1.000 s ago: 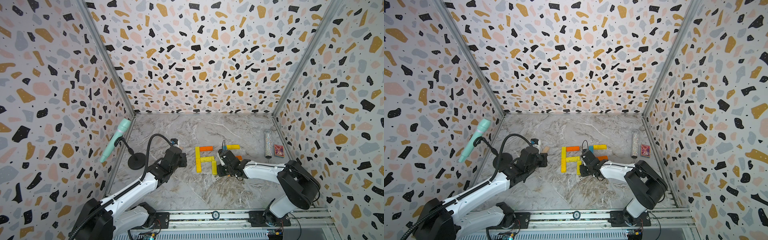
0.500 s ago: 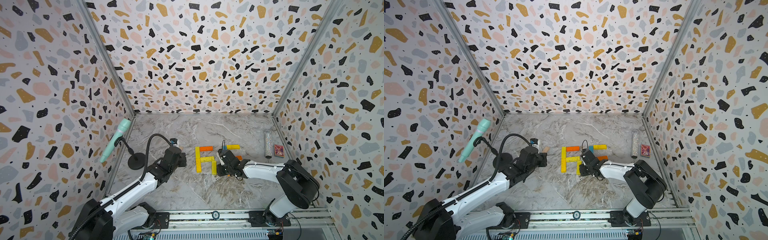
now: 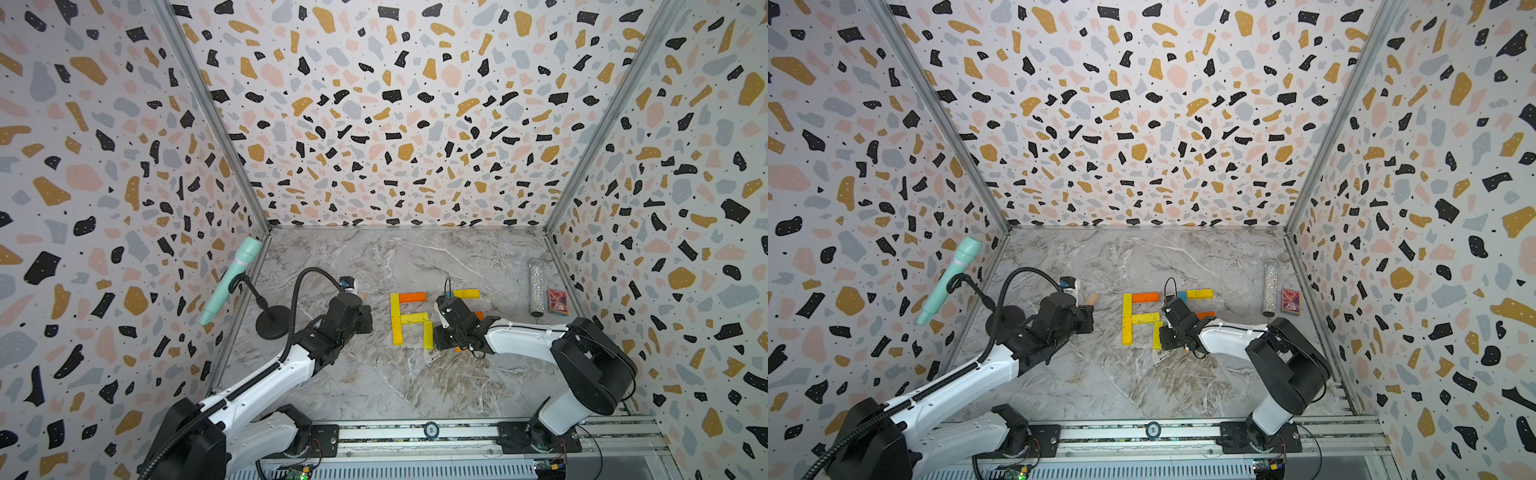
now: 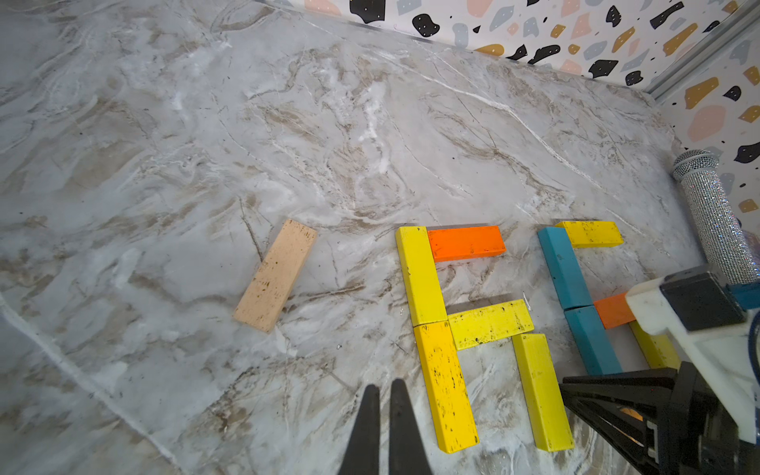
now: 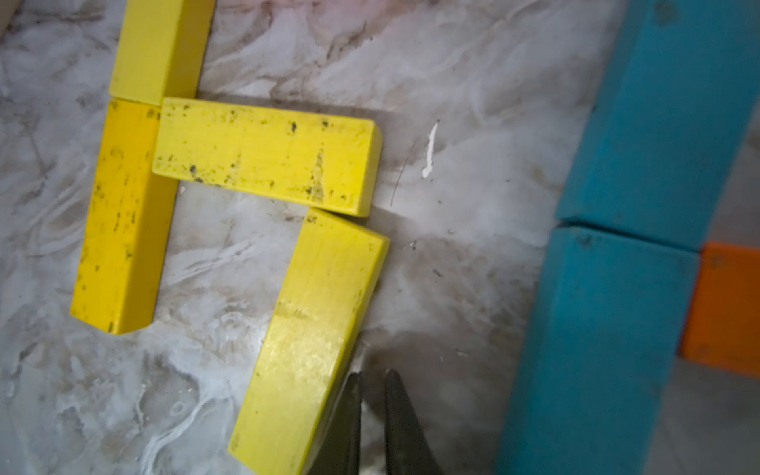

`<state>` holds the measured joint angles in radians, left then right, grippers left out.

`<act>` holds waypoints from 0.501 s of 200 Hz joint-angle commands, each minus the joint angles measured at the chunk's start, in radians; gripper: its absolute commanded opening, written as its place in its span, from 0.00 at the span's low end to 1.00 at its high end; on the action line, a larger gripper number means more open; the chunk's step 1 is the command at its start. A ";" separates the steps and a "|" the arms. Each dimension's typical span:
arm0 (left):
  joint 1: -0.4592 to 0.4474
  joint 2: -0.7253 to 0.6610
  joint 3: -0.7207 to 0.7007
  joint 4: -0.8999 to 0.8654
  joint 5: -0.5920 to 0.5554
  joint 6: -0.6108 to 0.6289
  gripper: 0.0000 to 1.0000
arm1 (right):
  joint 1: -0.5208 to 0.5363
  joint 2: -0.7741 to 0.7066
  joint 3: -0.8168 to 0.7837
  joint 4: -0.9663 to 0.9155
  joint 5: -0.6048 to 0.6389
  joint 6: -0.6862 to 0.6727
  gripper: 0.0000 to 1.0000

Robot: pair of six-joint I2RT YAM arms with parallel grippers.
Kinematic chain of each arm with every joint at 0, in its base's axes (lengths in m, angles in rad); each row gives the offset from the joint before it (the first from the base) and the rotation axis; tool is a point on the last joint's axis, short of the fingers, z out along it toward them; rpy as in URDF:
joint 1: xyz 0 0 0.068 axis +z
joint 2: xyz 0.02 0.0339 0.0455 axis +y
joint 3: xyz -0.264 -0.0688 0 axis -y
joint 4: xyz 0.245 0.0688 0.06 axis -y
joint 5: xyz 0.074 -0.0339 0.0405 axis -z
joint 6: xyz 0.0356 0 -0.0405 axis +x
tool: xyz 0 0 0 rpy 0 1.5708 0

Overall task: Assemble the number 6 with building blocks
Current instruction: Assemble the building block at the center of the board.

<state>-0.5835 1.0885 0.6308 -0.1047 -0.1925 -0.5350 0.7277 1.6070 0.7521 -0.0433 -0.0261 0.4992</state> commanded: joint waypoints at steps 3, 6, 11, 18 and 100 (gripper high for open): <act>0.005 -0.017 0.001 0.001 0.004 0.015 0.00 | -0.012 0.022 0.042 -0.044 0.025 -0.028 0.15; 0.005 -0.018 0.001 0.002 0.004 0.015 0.00 | -0.013 0.024 0.046 -0.045 0.025 -0.030 0.15; 0.005 -0.017 0.001 0.002 0.004 0.015 0.00 | -0.014 0.028 0.051 -0.046 0.025 -0.032 0.15; 0.005 -0.018 0.000 0.002 0.003 0.015 0.00 | -0.016 0.033 0.057 -0.045 0.026 -0.035 0.15; 0.007 -0.021 0.000 -0.002 -0.002 0.016 0.00 | -0.026 0.059 0.072 -0.035 0.013 -0.047 0.14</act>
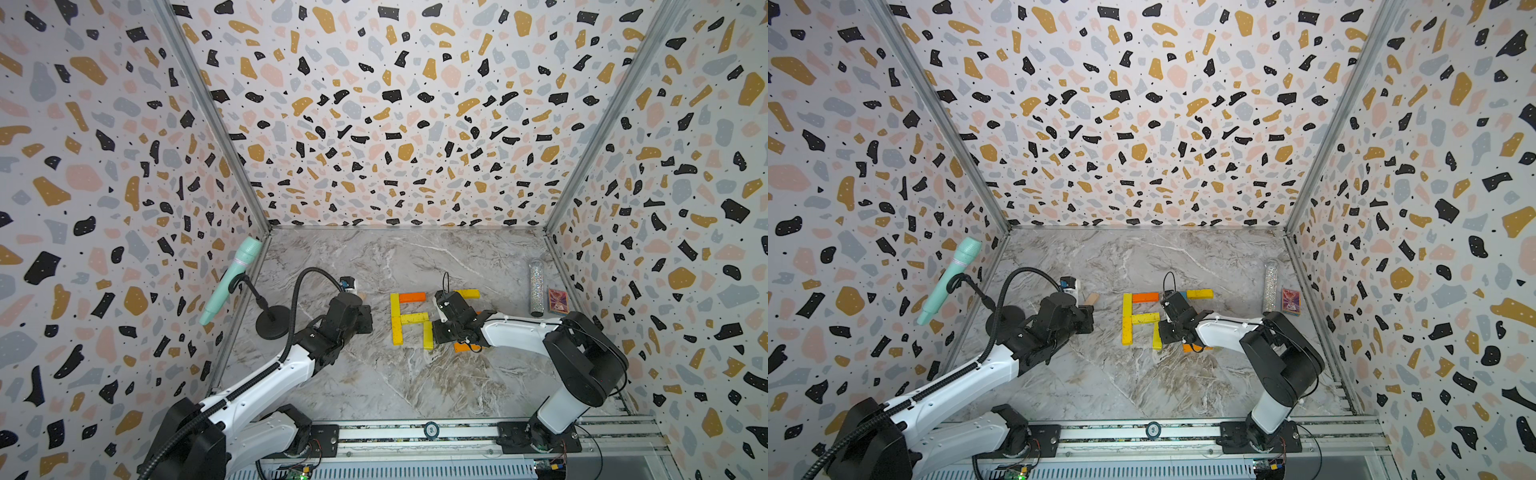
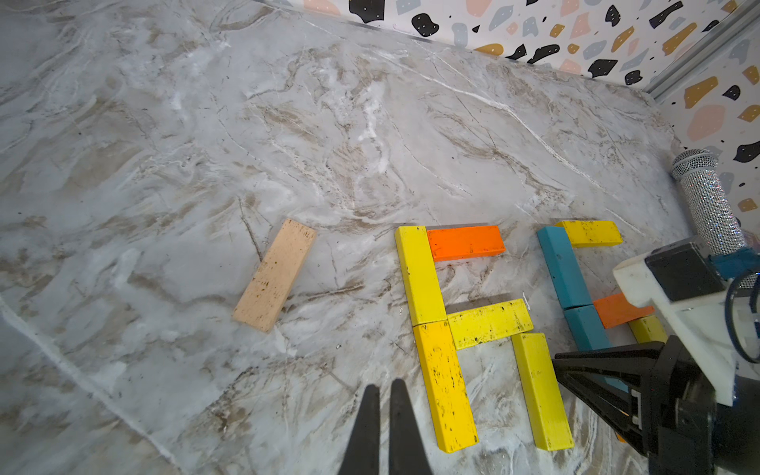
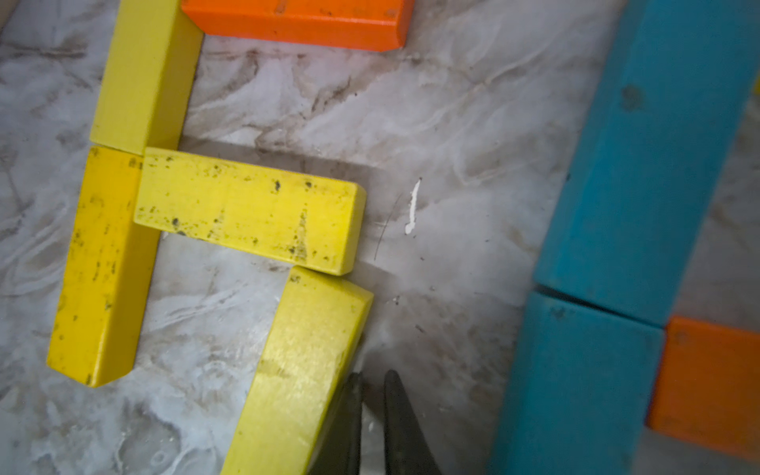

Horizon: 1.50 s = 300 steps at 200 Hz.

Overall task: Assemble the number 6 with building blocks
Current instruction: Assemble the building block at the center of the board.

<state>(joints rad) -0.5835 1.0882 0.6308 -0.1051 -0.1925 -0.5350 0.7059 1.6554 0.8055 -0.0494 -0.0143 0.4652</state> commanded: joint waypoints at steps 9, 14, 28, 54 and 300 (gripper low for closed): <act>0.007 -0.021 0.000 -0.002 -0.002 0.017 0.00 | -0.005 0.014 0.021 -0.027 0.001 -0.012 0.15; 0.007 -0.021 0.001 -0.002 -0.002 0.016 0.00 | -0.005 0.016 0.023 -0.027 0.000 -0.013 0.14; 0.008 -0.019 0.000 -0.002 -0.002 0.016 0.00 | -0.005 0.021 0.027 -0.026 -0.004 -0.015 0.14; 0.008 -0.022 -0.002 -0.006 -0.003 0.018 0.00 | -0.005 0.028 0.028 -0.025 -0.008 -0.016 0.14; 0.276 -0.145 0.238 -0.160 -0.063 0.116 0.99 | 0.203 0.011 0.361 -0.004 0.054 0.011 0.60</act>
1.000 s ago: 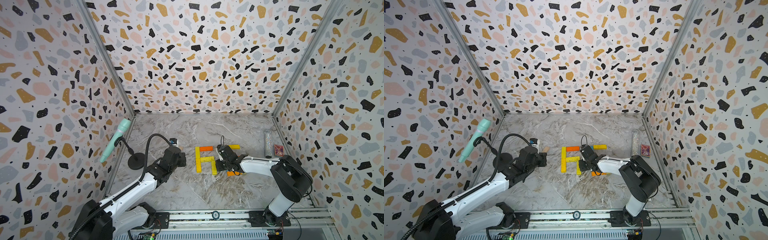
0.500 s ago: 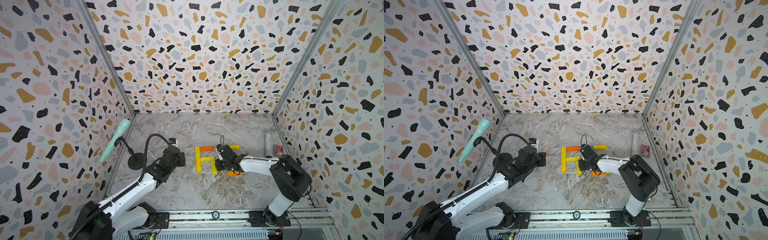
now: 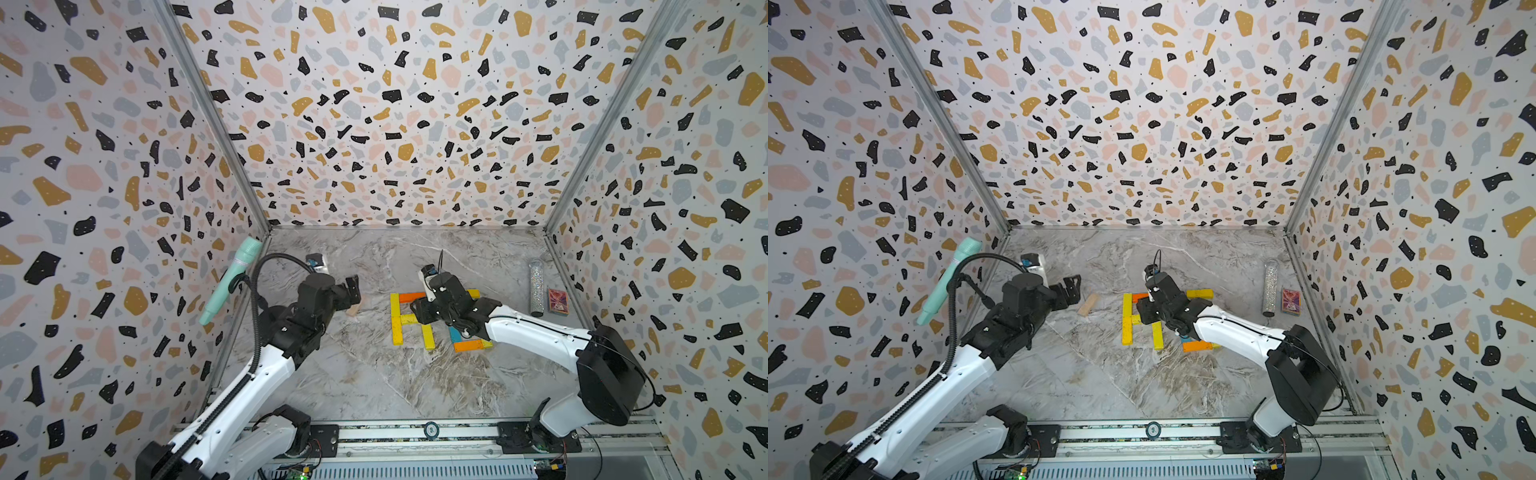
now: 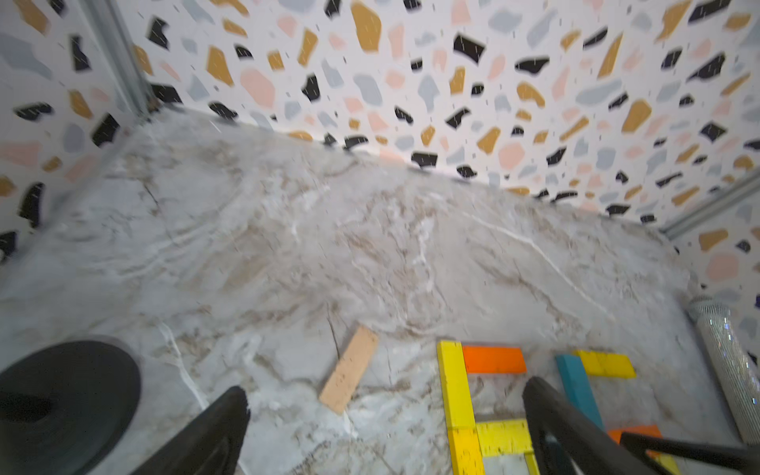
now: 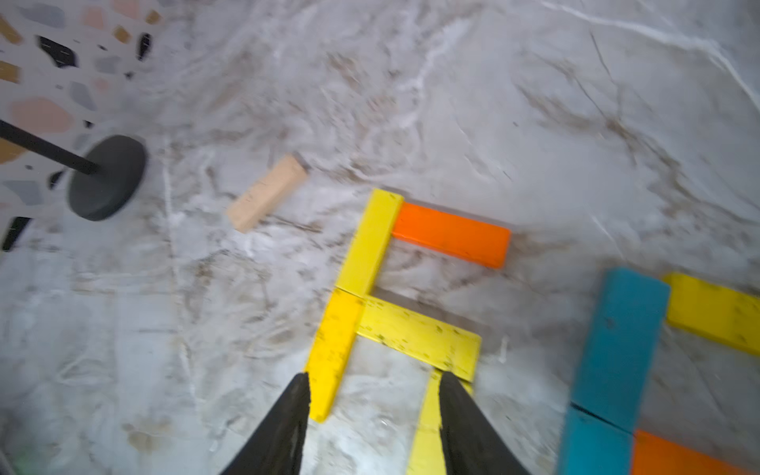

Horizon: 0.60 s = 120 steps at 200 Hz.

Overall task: Assemble the number 6 with building blocks
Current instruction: Assemble the building block at the center of the board, then pick up the building block from the center of the board.

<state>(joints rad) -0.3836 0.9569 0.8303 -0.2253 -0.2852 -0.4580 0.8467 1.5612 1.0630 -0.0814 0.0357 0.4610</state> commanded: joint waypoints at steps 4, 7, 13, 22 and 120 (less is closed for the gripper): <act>0.090 -0.017 0.041 -0.044 0.044 0.039 0.99 | 0.072 0.130 0.131 0.030 0.003 0.015 0.61; 0.102 -0.020 0.041 -0.045 0.051 0.041 0.99 | 0.077 0.150 0.144 0.034 0.001 0.015 0.62; 0.120 -0.027 0.039 -0.050 0.067 0.041 1.00 | 0.087 0.188 0.179 0.043 -0.005 0.016 0.63; 0.145 -0.041 0.032 -0.051 0.081 0.041 0.99 | 0.100 0.245 0.227 0.056 -0.022 0.019 0.65; 0.275 -0.052 -0.057 -0.006 0.244 -0.005 0.99 | 0.103 0.677 0.599 0.026 -0.060 0.004 0.76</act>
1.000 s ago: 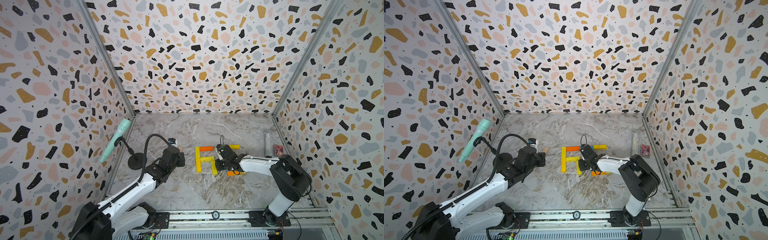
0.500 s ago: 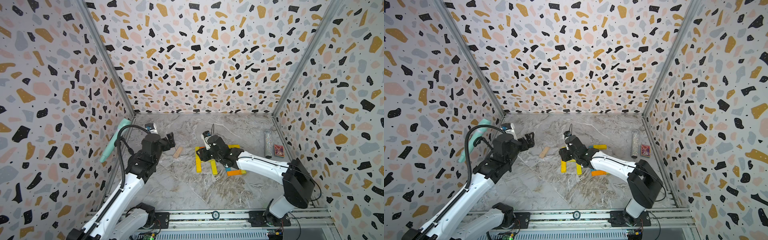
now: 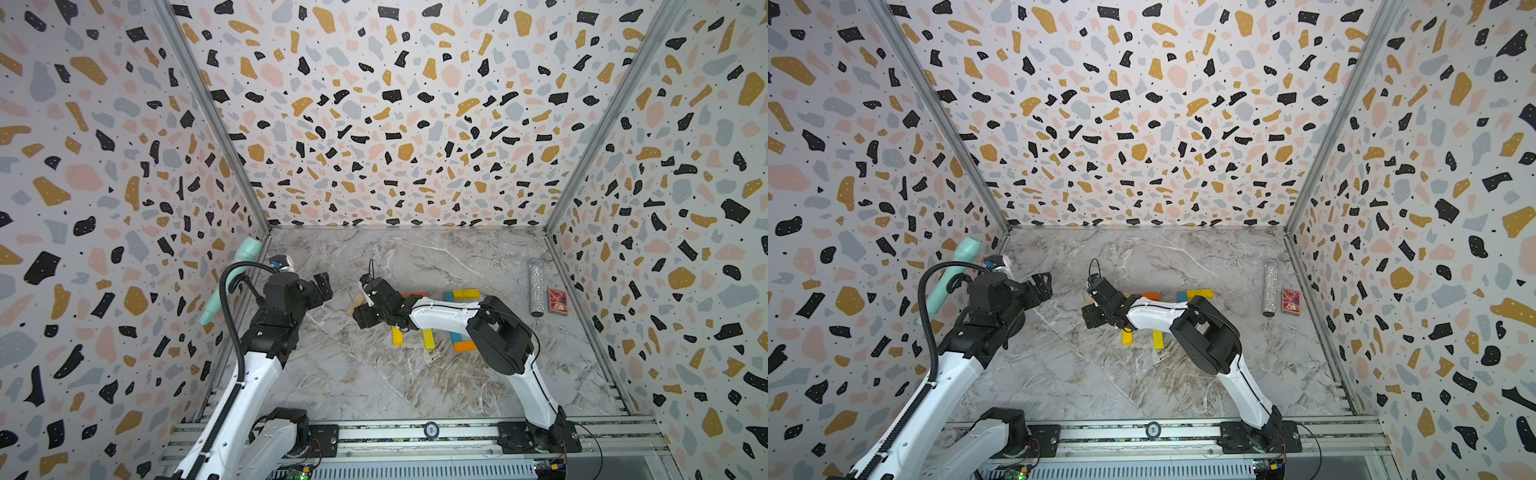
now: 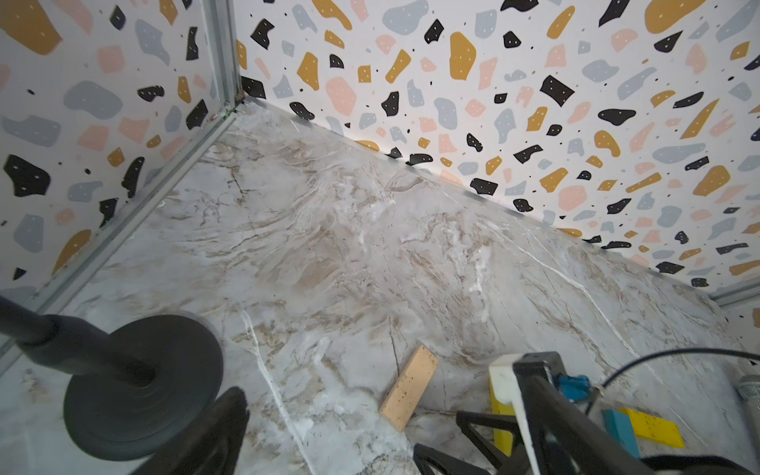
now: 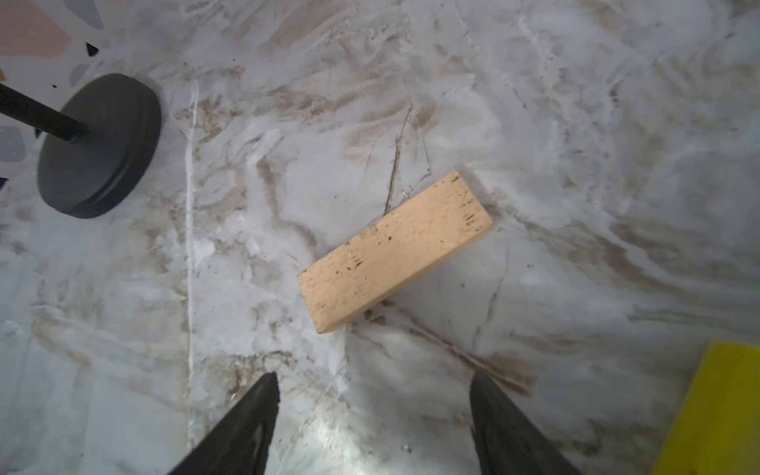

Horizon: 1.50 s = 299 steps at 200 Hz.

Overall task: Assemble the number 6 with building blocks
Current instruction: Pick up the building block from the center of the board.

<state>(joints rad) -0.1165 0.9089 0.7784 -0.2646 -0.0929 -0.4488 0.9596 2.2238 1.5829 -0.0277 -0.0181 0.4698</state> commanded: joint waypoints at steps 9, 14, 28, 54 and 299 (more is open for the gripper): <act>0.008 -0.006 -0.009 0.037 0.059 -0.019 0.99 | -0.015 0.035 0.093 -0.030 -0.019 -0.005 0.77; 0.008 -0.006 -0.010 0.042 0.063 -0.022 0.99 | -0.016 0.044 0.101 -0.029 -0.027 -0.005 0.77; 0.008 -0.006 -0.013 0.043 0.071 -0.024 1.00 | -0.018 0.068 0.127 -0.030 -0.034 -0.010 0.78; 0.008 -0.005 -0.016 0.039 0.078 -0.027 0.99 | -0.019 0.125 0.220 -0.061 -0.052 -0.036 0.79; 0.048 0.068 0.217 -0.033 0.142 -0.001 0.99 | 0.064 0.307 0.452 -0.224 0.037 -0.261 0.30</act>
<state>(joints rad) -0.0772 0.9936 0.9371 -0.2844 -0.0143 -0.4568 1.0191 2.5900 2.1471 -0.1986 0.0849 0.2382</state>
